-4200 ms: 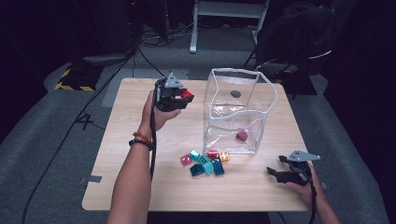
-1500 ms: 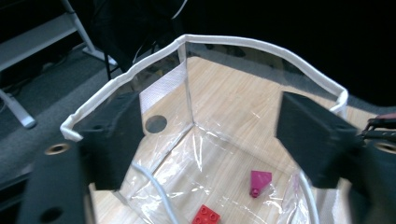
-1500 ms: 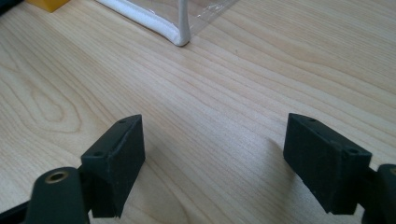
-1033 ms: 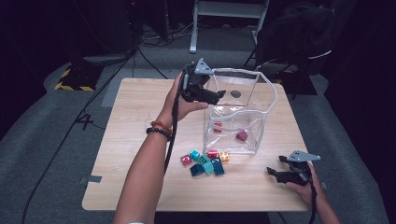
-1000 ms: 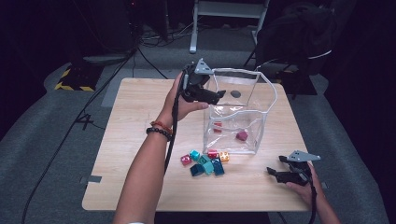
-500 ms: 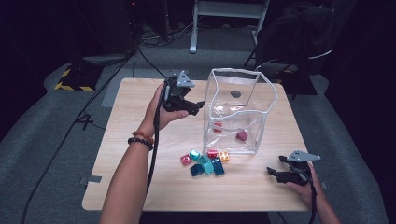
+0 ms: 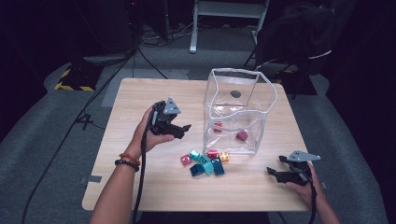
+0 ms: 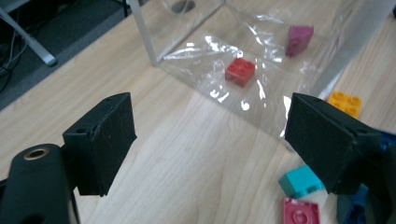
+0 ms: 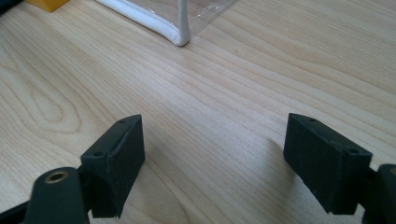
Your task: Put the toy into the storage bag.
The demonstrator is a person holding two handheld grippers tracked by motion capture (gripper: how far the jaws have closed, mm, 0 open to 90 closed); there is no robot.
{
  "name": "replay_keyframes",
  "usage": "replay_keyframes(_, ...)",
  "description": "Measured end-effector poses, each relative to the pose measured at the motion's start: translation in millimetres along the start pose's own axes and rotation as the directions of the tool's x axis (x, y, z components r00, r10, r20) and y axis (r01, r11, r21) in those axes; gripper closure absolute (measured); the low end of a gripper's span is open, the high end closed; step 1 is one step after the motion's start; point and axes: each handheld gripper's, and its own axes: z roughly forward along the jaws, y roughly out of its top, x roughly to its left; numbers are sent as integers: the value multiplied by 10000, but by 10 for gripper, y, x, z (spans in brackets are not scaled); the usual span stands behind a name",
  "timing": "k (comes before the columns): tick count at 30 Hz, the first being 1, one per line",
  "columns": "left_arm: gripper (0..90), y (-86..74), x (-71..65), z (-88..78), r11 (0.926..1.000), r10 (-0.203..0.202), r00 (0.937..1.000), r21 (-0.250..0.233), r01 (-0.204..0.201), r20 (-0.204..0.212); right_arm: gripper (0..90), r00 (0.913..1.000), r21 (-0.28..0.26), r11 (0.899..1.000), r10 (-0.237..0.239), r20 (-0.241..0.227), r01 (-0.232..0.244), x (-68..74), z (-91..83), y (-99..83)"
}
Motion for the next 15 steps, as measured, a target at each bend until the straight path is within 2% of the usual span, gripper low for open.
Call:
replay_keyframes(5, 173, -209, -83, 15, 9999, 26, 10000, 129, -26, -31, 208, 10000, 2, 10000, 2, 6, -2, 1, 0, 0)
replay_keyframes(7, 174, -291, -123, 26, 9998, 19, 9999, 178, -22, 143, 209, 10000, 2, 10000, 3, 2, -3, 1, 0, 0)
replay_keyframes(15, 218, -622, -391, 151, 9971, 200, 9994, 725, -219, 266, 208, 10000, 3, 10000, 0, 9, 0, 1, 0, 0)
